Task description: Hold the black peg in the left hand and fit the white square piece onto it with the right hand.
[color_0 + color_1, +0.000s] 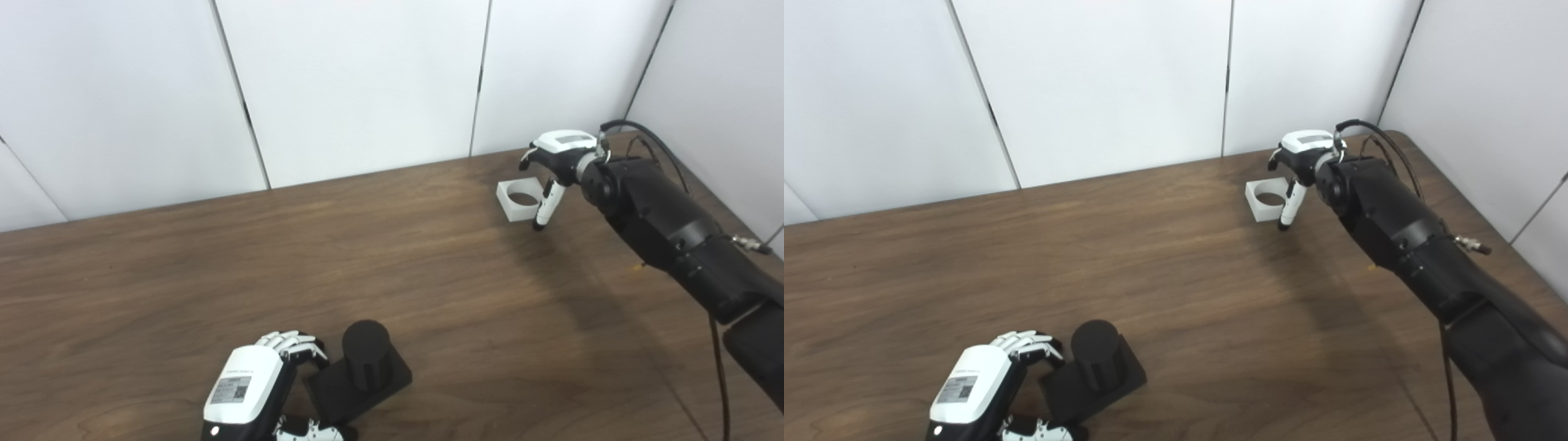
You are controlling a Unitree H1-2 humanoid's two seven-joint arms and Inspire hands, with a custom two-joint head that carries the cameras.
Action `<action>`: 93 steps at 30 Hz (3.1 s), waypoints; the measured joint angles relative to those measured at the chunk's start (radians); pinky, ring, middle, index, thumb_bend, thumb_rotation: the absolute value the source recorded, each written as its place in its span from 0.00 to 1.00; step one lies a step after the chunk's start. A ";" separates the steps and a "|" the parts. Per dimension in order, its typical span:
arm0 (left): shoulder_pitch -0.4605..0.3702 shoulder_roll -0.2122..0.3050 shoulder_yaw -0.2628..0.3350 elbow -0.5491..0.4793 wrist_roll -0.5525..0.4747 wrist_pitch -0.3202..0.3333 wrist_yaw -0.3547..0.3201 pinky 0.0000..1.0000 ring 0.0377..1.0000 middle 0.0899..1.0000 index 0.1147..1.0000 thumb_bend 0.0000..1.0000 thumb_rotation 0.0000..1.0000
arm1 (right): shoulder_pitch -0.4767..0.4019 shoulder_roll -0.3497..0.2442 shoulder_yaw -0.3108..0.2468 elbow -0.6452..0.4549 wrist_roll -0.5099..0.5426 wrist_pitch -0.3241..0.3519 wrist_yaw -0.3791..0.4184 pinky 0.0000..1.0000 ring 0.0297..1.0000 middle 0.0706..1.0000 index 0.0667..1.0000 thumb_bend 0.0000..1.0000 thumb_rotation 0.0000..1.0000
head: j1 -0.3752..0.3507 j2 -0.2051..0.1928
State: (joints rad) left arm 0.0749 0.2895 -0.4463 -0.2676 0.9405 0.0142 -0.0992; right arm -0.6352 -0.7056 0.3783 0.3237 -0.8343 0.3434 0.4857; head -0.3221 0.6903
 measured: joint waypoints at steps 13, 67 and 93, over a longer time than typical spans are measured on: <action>0.002 -0.008 -0.006 -0.006 0.012 0.016 -0.002 0.84 0.80 0.73 0.42 0.52 0.04 | 0.002 0.010 0.013 0.030 -0.001 -0.034 -0.009 1.00 1.00 1.00 0.86 0.98 0.28 | 0.011 0.005; 0.000 -0.037 -0.019 -0.012 0.047 0.028 -0.023 0.85 0.81 0.73 0.42 0.52 0.05 | 0.072 -0.031 0.011 -0.257 0.035 -0.152 0.116 0.99 0.92 0.82 0.45 0.52 0.13 | 0.061 0.028; -0.027 -0.088 -0.053 0.018 0.074 0.055 -0.023 0.86 0.82 0.74 0.42 0.51 0.05 | -0.005 0.143 -0.015 -0.992 0.168 -0.069 0.551 0.91 0.91 0.78 0.45 0.52 0.13 | 0.141 0.067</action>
State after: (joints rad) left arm 0.0483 0.2020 -0.4991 -0.2497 1.0147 0.0690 -0.1222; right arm -0.6400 -0.5630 0.3632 -0.6686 -0.6658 0.2749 1.0371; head -0.1810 0.7578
